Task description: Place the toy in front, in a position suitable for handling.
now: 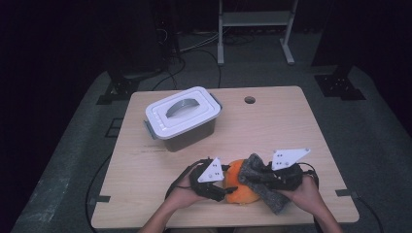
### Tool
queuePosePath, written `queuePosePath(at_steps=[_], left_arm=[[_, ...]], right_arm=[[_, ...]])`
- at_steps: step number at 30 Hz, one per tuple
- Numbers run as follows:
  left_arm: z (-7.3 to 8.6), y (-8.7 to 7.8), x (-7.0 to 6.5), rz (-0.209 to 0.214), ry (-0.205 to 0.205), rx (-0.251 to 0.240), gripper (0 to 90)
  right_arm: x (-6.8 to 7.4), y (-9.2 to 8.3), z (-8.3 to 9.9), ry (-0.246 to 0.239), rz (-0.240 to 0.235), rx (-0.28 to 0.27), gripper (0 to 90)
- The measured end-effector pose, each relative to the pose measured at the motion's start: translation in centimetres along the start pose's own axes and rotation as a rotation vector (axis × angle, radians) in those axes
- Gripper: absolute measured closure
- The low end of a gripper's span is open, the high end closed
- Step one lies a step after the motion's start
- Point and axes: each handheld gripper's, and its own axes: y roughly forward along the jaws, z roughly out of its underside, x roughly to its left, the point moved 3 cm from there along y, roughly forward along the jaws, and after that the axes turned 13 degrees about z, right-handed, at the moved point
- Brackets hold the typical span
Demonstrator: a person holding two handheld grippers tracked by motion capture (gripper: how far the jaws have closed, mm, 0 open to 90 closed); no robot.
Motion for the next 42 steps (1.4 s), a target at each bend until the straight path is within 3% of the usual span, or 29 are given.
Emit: queuePosePath(at_steps=[5,10,11,14,17,19,22,27,29,32,33,37,42], left_arm=[[-0.2,-0.2,0.4,-0.011,-0.027,-0.018,24.1],[-0.2,0.4,0.3,0.017,-0.035,-0.010,23.1],[-0.2,0.6,0.1,0.026,-0.011,0.002,30.3],[-0.3,0.5,-0.2,0.033,0.010,0.000,36.7],[-0.7,0.7,-0.9,0.046,0.055,-0.006,37.7],[-1.0,0.9,-1.5,0.043,0.102,0.009,37.6],[-0.9,0.8,-1.4,0.043,0.104,0.017,37.6],[-0.6,0.7,-1.2,0.049,0.086,0.004,37.3],[-0.9,0.8,-1.4,0.053,0.101,0.004,37.2],[-1.1,0.9,-1.7,0.056,0.123,0.005,37.0],[-1.2,1.0,-2.1,0.079,0.148,-0.007,36.6],[-1.3,1.0,-2.6,0.073,0.192,0.021,36.4],[-1.0,0.9,-2.2,0.074,0.168,0.015,37.1]], right_arm=[[-1.2,-0.6,2.0,0.066,-0.015,-0.003,75.4],[-0.9,-0.8,2.3,0.068,-0.057,0.004,75.2],[-0.6,-0.7,2.0,0.040,-0.058,0.017,75.2],[-0.2,-1.2,0.8,0.011,-0.039,0.006,75.4],[0.1,-1.4,-0.3,0.000,-0.032,-0.031,75.4],[0.7,-1.0,-1.5,-0.038,-0.012,-0.028,75.4],[0.8,-0.7,-1.6,-0.046,-0.009,-0.016,75.4],[-0.4,-0.9,-0.4,-0.001,-0.003,-0.005,75.5],[-1.2,-1.4,0.3,0.035,-0.008,-0.007,75.5],[-1.0,-1.6,0.0,0.030,-0.012,-0.016,75.5],[-0.6,-1.7,-0.8,0.048,-0.049,-0.056,75.5],[0.3,-1.1,-2.0,0.018,-0.060,-0.050,75.6],[-0.6,-0.9,-1.2,0.058,-0.052,-0.040,75.6]])
